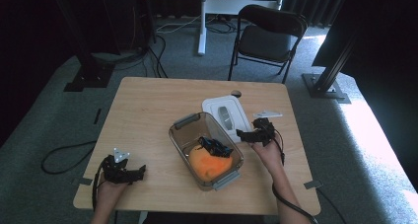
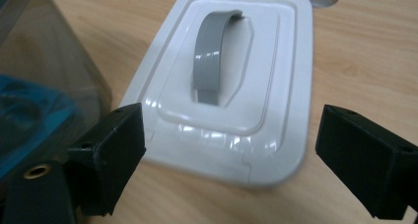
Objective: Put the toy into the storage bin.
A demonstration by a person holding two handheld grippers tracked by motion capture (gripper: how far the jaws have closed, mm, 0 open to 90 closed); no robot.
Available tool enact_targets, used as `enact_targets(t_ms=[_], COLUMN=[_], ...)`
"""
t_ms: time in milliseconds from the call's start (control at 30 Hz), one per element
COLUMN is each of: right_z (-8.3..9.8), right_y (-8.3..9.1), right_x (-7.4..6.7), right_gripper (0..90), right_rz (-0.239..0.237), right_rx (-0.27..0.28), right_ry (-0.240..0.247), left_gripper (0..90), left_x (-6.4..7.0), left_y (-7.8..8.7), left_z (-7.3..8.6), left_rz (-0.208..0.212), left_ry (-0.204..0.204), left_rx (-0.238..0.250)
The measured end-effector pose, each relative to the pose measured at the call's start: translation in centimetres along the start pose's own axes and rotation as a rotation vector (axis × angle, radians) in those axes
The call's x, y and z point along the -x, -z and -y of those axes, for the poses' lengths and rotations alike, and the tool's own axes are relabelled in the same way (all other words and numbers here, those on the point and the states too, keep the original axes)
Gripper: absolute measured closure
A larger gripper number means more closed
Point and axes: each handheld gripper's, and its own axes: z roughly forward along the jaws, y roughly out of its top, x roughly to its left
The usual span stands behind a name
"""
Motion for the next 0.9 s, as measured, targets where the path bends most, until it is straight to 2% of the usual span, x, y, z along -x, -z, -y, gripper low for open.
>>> enact_targets(t_ms=[33, 100, 167, 200, 300, 400, 433, 633, 667, 700, 767, 900], right_z=[-0.1, -0.3, -0.4, -0.5, -0.7, -0.9, -0.9, -1.1, -1.1, -1.1, -1.1, -1.2], right_y=[-0.4, -1.5, -1.8, -2.5, -3.1, -4.7, -4.7, -6.4, -6.8, -6.8, -7.4, -8.1], right_x=[0.0, -0.3, -0.4, -0.6, -0.7, -0.9, -0.9, -1.5, -1.7, -1.7, -1.8, -2.1], right_gripper=[11.1, 11.1, 11.1, 11.1, 11.1, 11.1, 11.1, 12.5, 16.0, 16.0, 22.4, 22.5], right_rz=[-0.012, -0.002, -0.002, -0.011, -0.012, -0.016, -0.016, 0.018, 0.044, 0.044, 0.064, 0.080], right_rx=[-0.013, -0.037, -0.043, -0.059, -0.059, -0.086, -0.086, -0.106, -0.100, -0.100, -0.095, -0.107], right_ry=[-0.005, 0.014, 0.012, 0.012, 0.004, -0.009, -0.009, 0.013, 0.019, 0.019, 0.018, 0.022], left_gripper=[0.9, 0.9, 0.9, 0.9, 0.9, 0.9, 0.9, 0.9, 0.9, 0.9, 0.9, 0.9], left_x=[0.0, 0.0, 0.0, 0.0, 0.0, 0.0, 0.0, 0.0, 0.0, 0.0, 0.0, 0.0], left_y=[0.0, 0.0, 0.0, 0.0, 0.0, 0.0, 0.0, 0.0, 0.0, 0.0, 0.0, 0.0], left_z=[0.0, 0.0, 0.0, 0.0, 0.0, 0.0, 0.0, 0.0, 0.0, 0.0, 0.0, 0.0], left_rz=[0.000, 0.000, 0.000, 0.000, 0.000, 0.000, 0.000, 0.001, 0.001, 0.001, 0.002, 0.002], left_ry=[0.000, 0.000, 0.000, 0.000, 0.000, 0.000, 0.000, -0.001, -0.002, -0.002, -0.002, -0.002], left_rx=[0.000, 0.000, 0.000, 0.000, 0.000, 0.000, 0.000, 0.000, 0.000, 0.000, 0.000, -0.001])
